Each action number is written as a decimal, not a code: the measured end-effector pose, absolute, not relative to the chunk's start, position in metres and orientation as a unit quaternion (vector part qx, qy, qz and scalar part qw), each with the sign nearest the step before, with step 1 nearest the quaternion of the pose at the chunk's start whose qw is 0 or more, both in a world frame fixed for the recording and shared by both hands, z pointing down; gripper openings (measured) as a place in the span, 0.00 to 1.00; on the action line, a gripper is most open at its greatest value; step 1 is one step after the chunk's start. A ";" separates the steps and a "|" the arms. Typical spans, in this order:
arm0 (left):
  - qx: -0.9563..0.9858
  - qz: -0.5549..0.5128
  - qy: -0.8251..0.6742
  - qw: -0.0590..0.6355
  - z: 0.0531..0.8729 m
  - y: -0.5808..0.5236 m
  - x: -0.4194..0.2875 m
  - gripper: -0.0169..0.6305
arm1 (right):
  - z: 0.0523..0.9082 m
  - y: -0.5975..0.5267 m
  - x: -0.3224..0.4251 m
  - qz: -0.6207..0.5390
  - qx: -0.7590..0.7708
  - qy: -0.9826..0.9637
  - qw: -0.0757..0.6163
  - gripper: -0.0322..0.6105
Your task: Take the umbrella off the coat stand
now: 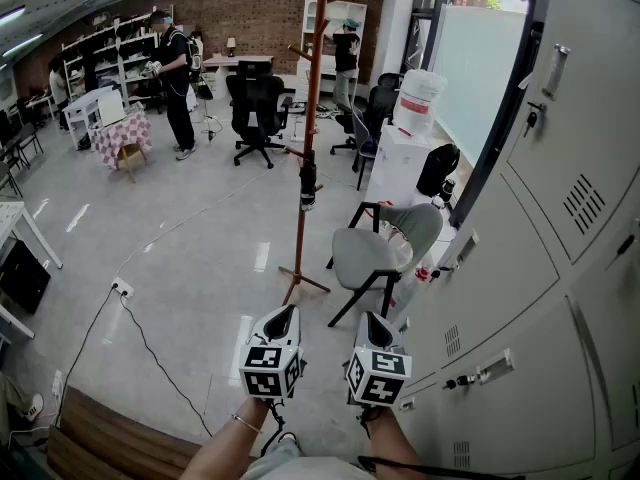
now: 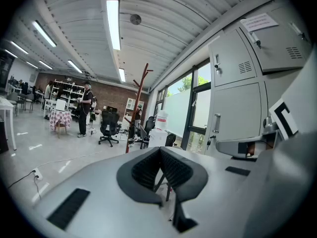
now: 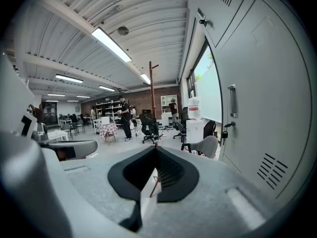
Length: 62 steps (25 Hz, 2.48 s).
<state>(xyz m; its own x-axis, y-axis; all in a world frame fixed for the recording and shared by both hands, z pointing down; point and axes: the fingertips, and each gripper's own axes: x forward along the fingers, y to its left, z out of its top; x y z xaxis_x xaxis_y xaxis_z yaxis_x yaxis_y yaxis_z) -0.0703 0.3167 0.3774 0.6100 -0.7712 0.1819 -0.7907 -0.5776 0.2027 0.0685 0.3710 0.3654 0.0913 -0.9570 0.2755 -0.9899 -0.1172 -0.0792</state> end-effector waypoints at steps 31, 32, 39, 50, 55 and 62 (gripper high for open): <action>0.870 0.043 -0.469 0.146 0.397 0.211 -0.108 0.03 | 0.394 0.268 0.073 0.168 0.741 -0.648 0.047 0.06; 0.869 0.045 -0.469 0.148 0.398 0.207 -0.108 0.03 | 0.396 0.265 0.075 0.170 0.742 -0.647 0.048 0.06; 0.866 0.045 -0.475 0.145 0.406 0.168 -0.098 0.03 | 0.402 0.221 0.100 0.171 0.745 -0.643 0.047 0.06; 0.852 0.023 -0.499 0.154 0.413 0.042 -0.053 0.03 | 0.404 0.101 0.146 0.142 0.733 -0.662 0.072 0.06; 0.853 0.029 -0.499 0.149 0.422 0.000 -0.030 0.03 | 0.416 0.054 0.167 0.151 0.731 -0.661 0.077 0.06; 0.844 0.025 -0.516 0.144 0.430 -0.044 -0.020 0.03 | 0.432 0.006 0.174 0.152 0.714 -0.679 0.085 0.06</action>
<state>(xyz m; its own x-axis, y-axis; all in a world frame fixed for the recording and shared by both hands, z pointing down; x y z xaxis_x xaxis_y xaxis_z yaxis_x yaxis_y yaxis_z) -0.0198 -0.0437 0.4301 0.4670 -0.8635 0.1904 -0.8777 -0.4266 0.2181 0.1739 0.0060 0.4320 0.0329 -0.9429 0.3314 -0.9943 -0.0644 -0.0847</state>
